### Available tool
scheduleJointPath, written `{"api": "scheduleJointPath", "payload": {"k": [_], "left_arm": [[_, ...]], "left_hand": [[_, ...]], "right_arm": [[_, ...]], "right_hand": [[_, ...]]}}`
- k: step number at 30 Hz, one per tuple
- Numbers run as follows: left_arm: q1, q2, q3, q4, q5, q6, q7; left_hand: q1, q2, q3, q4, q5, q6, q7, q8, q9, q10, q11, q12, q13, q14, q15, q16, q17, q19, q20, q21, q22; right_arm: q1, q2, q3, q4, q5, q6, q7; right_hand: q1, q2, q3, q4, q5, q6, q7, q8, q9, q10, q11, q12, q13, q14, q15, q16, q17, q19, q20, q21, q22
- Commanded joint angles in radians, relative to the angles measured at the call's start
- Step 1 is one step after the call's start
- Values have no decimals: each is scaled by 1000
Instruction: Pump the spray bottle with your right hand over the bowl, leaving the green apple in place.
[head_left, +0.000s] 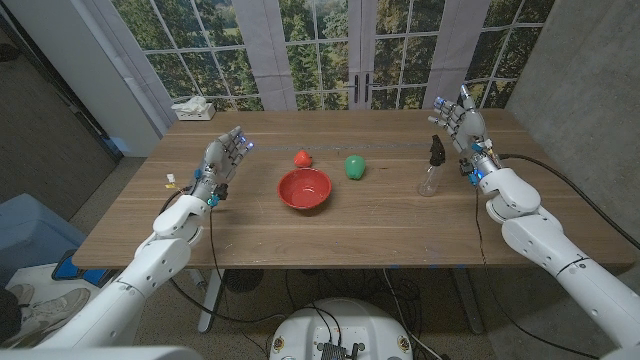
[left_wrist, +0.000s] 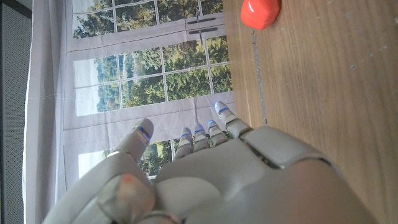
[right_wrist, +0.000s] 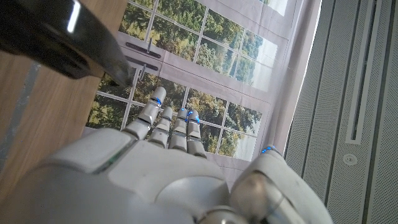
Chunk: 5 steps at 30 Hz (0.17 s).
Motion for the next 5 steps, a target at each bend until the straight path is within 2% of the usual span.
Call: {"api": "scheduleJointPath", "payload": {"k": [1, 3, 5], "left_arm": [[-32, -15, -7, 88, -50, 5, -87], [-47, -17, -1, 102, -48, 11, -95], [-60, -22, 4, 114, -51, 16, -106]], "left_hand": [[-22, 47, -6, 20, 0, 0, 7, 1, 3, -4, -8, 1, 3, -11, -18, 8, 4, 6, -9, -6, 3], [-28, 43, -10, 26, 0, 1, 7, 1, 3, -3, -9, 1, 3, -12, -20, 8, 4, 6, -10, -6, 3], [-35, 38, -15, 31, 1, 2, 6, 2, 3, -4, -8, 1, 3, -12, -21, 8, 4, 6, -11, -8, 3]], "right_arm": [[19, -7, 32, -41, 88, -83, 23], [5, -14, 33, -67, 38, -80, -27], [-1, -5, 35, -67, 38, -62, -23]], "right_hand": [[-6, 16, 4, 11, -10, 17, 4, -8, 3, 11, 7, -2, -5, 13, -3, 6, -4, 12, 0, -6, 1], [-8, 19, 5, 12, -12, 20, 6, -9, 3, 14, 8, -2, -7, 13, -4, 6, -7, 14, 0, -8, 1], [-10, 21, 5, 13, -14, 22, 8, -10, 3, 14, 9, -3, -9, 16, -4, 6, -10, 18, 0, -9, 1]]}}
